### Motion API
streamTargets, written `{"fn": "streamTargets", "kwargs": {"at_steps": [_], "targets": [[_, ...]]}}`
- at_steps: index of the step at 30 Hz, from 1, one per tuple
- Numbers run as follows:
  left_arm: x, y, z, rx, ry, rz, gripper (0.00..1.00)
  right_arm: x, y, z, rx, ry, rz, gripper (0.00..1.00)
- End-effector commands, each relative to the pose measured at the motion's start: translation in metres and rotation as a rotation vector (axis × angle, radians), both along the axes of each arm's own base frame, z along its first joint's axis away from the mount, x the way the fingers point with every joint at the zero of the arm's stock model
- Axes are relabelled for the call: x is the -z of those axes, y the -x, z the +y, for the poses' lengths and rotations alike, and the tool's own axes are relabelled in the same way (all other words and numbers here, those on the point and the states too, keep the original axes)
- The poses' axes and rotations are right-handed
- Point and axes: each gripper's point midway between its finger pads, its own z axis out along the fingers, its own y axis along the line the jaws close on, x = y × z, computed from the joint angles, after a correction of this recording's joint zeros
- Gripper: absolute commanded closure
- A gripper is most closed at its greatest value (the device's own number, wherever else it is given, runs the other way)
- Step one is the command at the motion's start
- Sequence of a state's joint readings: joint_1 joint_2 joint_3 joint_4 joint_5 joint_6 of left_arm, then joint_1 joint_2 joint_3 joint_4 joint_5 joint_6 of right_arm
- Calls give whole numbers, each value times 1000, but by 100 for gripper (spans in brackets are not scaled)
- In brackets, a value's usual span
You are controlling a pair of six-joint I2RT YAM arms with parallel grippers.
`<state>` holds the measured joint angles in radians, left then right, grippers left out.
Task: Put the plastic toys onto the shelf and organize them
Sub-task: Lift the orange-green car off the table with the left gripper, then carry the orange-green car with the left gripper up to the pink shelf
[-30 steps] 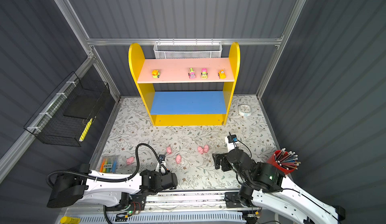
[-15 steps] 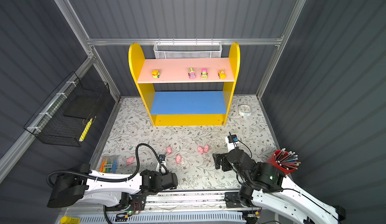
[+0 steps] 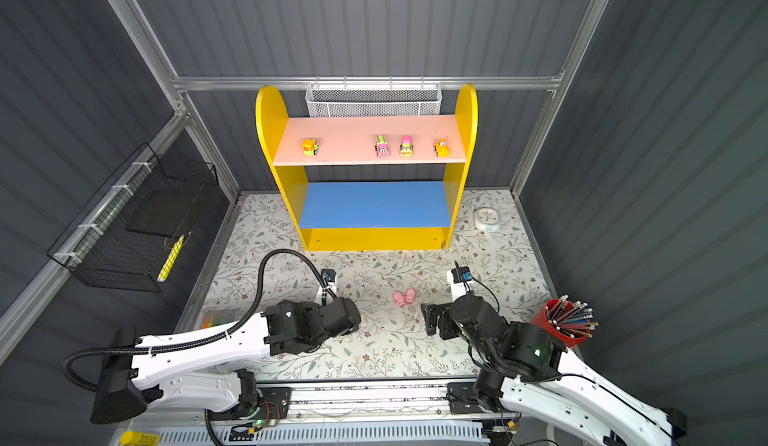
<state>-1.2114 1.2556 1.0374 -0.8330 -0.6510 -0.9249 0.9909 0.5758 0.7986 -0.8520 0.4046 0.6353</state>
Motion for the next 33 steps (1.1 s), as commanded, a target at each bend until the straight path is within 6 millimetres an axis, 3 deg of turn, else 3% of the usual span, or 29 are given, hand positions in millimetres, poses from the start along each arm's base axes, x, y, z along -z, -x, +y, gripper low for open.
{"fn": "streamTargets", "kwargs": {"at_steps": [1,5,6,16,22,27,33], "targets": [[-30,-13,8,68,-114,-11,76,-15,-4,5,-8,-27,-38,1],[-74,-41,0,78,-109,-47,76,-20,-4,10,-26,-41,-47,1],[-93,-50,-5,79,-86,-74,76,-22,-5,11,-28,-44,-50,1],[-193,-112,-27,115,-83,-171,79,-41,-7,21,-61,-78,-80,1],[-241,-142,-36,128,-60,-237,79,-49,-7,23,-74,-87,-91,1],[-265,-165,-29,109,4,-298,78,-54,-6,25,-87,-101,-94,1],[-295,-174,-24,103,59,-413,77,-59,-5,23,-92,-97,-104,1]]}}
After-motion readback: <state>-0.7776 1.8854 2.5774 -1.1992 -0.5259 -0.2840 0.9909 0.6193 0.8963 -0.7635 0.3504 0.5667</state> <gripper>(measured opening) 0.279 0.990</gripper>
